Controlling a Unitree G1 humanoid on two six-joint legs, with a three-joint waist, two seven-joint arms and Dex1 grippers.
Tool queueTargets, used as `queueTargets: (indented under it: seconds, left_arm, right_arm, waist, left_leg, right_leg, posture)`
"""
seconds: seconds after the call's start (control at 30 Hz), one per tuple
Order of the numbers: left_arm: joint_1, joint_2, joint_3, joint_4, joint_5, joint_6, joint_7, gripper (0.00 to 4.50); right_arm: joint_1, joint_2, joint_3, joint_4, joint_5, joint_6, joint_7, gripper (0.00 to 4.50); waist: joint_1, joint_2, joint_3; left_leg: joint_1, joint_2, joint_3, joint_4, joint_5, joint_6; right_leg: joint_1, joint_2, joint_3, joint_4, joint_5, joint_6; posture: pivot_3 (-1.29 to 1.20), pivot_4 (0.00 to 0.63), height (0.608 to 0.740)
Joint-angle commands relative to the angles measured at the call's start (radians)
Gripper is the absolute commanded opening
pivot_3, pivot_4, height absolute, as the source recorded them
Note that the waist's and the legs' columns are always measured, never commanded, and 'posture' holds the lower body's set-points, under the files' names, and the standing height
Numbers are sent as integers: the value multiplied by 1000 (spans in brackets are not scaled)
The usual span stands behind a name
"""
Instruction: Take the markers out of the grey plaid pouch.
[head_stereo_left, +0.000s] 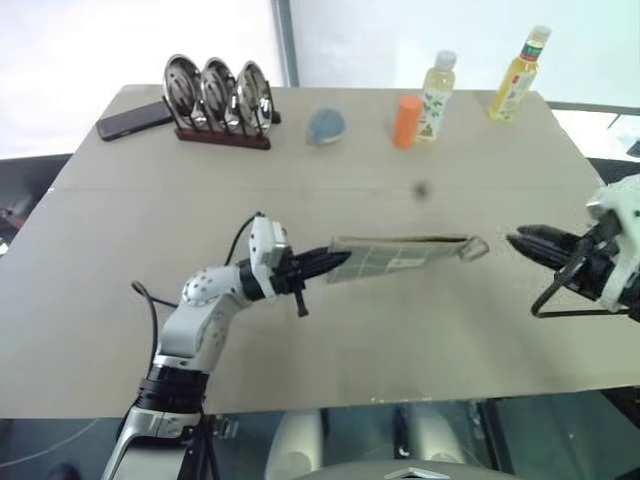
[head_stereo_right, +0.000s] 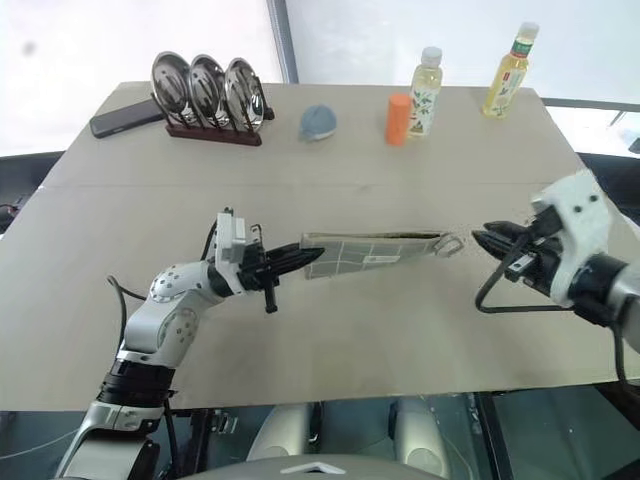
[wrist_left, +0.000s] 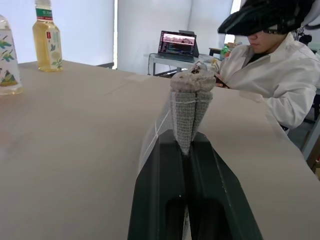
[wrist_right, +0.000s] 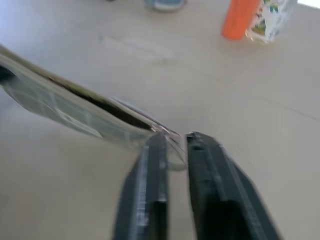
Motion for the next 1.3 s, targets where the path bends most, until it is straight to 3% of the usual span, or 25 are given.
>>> queueTargets:
  seconds: [0.03, 0.23, 0.5, 0.67, 0.9, 1.3]
  left_arm:
    - [0, -11, 0, -11, 5, -26, -23, 0]
    - [2, -28, -1, -29, 10, -19, -22, 0]
    - [8, -58, 5, -108, -42, 70, 42, 0]
    - [8, -62, 16, -144, -63, 126, 63, 0]
    - [26, -48, 16, -137, -44, 108, 42, 0]
    - [32, -49, 14, -123, -31, 88, 25, 0]
  right_arm:
    - [-132, 69, 185, -7, 27, -40, -103, 22]
    - [-282, 207, 491, 62, -167, -17, -141, 22]
    - [-296, 127, 687, 29, -327, 25, 75, 22]
    - [-316, 102, 606, 29, -355, 23, 101, 22]
    - [-289, 88, 414, -26, -209, 46, 98, 22]
    - [-288, 116, 433, -64, -142, 34, 81, 22]
  waist:
    - [-5, -1, -1]
    - [-3, 0, 0]
    - [4, 0, 0]
    - [3, 0, 0]
    - [4, 0, 0]
    - [4, 0, 0]
  left_leg:
    - [0, 0, 0, 0, 0, 0]
    - [-2, -1, -1, 1, 0, 0]
    - [-3, -2, -1, 0, -2, 3]
    - [-1, -1, -1, 1, -2, 3]
    - [-2, -2, -1, 2, -2, 3]
    - [-2, -2, -1, 2, -2, 3]
  right_leg:
    - [0, 0, 1, 0, 0, 0]
    - [-1, 1, 3, 0, 0, -1]
    - [-1, 1, 4, -2, 0, 0]
    - [-1, 1, 3, 0, 0, 0]
    - [-1, 1, 4, -1, 0, 0]
    - [-1, 1, 4, -1, 0, 0]
  posture:
    - [0, 150, 740]
    - [0, 150, 740]
    - [0, 150, 740]
    - [0, 150, 740]
    - [0, 150, 740]
    - [0, 150, 740]
